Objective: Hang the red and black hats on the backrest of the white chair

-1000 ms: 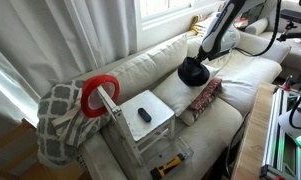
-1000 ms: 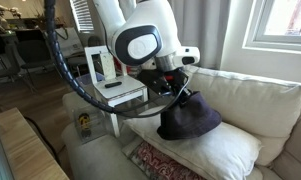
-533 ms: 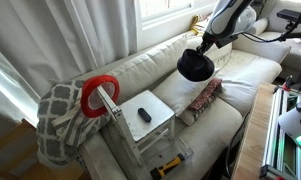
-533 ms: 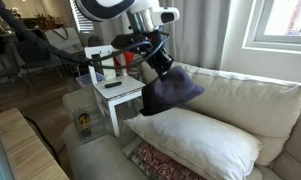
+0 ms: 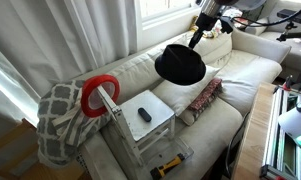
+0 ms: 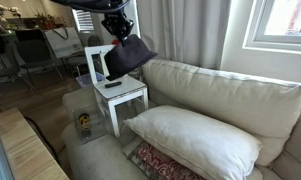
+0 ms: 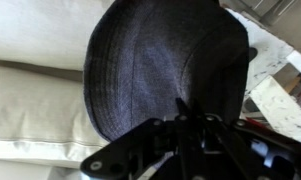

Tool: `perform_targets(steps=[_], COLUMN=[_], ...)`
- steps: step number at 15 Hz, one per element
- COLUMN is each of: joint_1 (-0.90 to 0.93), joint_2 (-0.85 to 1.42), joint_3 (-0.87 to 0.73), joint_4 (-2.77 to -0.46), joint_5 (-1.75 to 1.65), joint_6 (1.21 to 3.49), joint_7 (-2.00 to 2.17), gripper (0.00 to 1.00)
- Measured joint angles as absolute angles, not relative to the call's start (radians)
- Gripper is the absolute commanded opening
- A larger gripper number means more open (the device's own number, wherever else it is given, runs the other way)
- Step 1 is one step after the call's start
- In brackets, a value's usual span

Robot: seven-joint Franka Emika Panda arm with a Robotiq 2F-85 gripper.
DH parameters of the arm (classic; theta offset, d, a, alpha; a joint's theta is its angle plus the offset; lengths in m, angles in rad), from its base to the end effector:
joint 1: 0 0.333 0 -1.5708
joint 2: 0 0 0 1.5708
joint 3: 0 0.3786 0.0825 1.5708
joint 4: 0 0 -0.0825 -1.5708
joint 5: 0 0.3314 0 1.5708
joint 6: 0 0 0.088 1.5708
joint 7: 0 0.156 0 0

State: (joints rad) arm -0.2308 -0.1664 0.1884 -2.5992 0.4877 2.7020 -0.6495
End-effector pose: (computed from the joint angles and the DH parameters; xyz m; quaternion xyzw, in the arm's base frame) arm 0.4217 -0.0233 0.3931 -0.9798 -0.0951 -0.1635 0.0641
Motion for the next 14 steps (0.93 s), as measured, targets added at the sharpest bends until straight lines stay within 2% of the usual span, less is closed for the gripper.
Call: perform_targets(steps=[1,2,4,7,8,10,14], joint_1=[-0.159,-0.098,-0.012,0.016,0.016,0.031,0.181], joint_2=[-0.196,-0.222,-0.257,-0.269,-0.269,-0.268,-0.266], joint_3=[0.141,0.100,0.041,0.018,0.016,0.005,-0.022], joint_4=[-2.599,-2.599,-2.599,-2.600,-2.600,-2.599,-2.573], joint_5=[0.509,0.523,0.540,0.542,0.542,0.550,0.725], joint_6=[2.665,2.629,2.576,2.561,2.561,2.561,2.565], joint_7=[-0.694,-0.732,-0.792,-0.813,-0.817,-0.830,-0.966], gripper=[0.02,0.06,0.06,0.06,0.02,0.02,0.02])
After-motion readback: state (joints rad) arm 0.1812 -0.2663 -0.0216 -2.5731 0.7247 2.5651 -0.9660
